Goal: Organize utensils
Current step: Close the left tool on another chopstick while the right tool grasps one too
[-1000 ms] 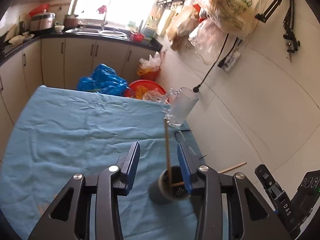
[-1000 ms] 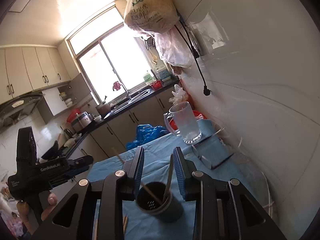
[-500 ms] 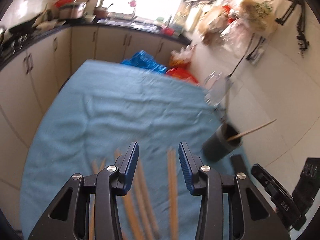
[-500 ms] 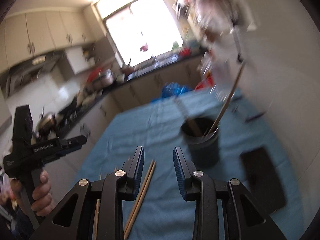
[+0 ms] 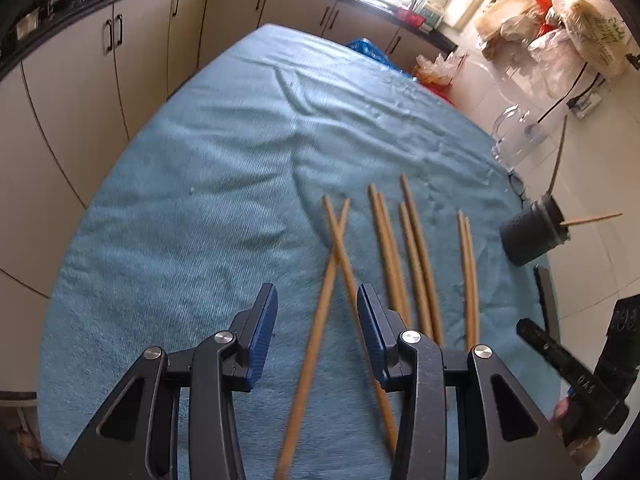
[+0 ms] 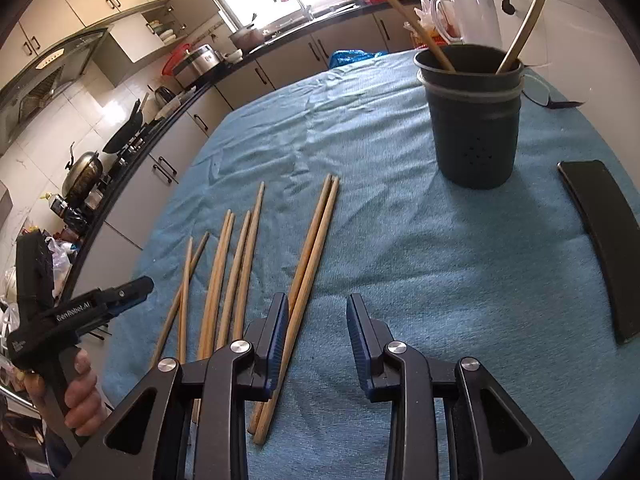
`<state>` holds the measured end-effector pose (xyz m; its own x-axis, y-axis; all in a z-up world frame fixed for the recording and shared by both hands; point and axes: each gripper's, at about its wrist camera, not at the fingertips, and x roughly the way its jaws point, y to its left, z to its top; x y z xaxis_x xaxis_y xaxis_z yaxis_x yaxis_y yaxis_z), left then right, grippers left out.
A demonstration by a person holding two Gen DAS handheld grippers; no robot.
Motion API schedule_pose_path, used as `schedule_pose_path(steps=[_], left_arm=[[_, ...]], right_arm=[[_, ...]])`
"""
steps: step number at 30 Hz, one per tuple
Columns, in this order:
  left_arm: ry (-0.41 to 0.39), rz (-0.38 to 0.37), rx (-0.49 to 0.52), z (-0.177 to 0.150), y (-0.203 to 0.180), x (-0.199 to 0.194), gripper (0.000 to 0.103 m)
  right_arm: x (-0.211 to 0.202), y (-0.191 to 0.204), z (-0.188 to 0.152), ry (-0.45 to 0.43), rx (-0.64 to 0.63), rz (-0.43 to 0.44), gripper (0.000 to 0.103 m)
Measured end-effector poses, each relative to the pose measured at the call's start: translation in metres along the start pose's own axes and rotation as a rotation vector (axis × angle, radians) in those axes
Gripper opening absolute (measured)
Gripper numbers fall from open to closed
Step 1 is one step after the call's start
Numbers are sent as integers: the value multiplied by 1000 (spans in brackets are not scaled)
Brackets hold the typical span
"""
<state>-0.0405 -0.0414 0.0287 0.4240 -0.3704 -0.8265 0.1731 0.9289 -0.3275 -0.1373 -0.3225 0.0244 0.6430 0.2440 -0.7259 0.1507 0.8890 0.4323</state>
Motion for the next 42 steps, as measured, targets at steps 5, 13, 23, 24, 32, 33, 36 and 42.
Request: schedule_pose_path(steps=[5,13,23,24,32,33,36,42], left_arm=[[34,42,53,-8,-6,14,40],[14,123,173,-16,-19,18,40],[10,146,194,-13,-18,20,36],[11,147,194,-13,-18,20,36],[8,215,241,-9,-30,28,36],[4,234,255,-8,-33,31,36],[-4,278,274,-5,-41,37,33],[9,289,174,11,-26,37,7]], right_arm=[[11,5,6,23,3,-11,33],[49,14,31,80,-24,-70,26],[72,28,37,109,-109,-190,17],[72,27,37,117,-107,-189,17],[70,17,41,149,-125,-255,16],[72,16,43,146,-123,-261,16],[81,17,54,149,-135,-283,16],[84,16,59,138,-111,-252,11]])
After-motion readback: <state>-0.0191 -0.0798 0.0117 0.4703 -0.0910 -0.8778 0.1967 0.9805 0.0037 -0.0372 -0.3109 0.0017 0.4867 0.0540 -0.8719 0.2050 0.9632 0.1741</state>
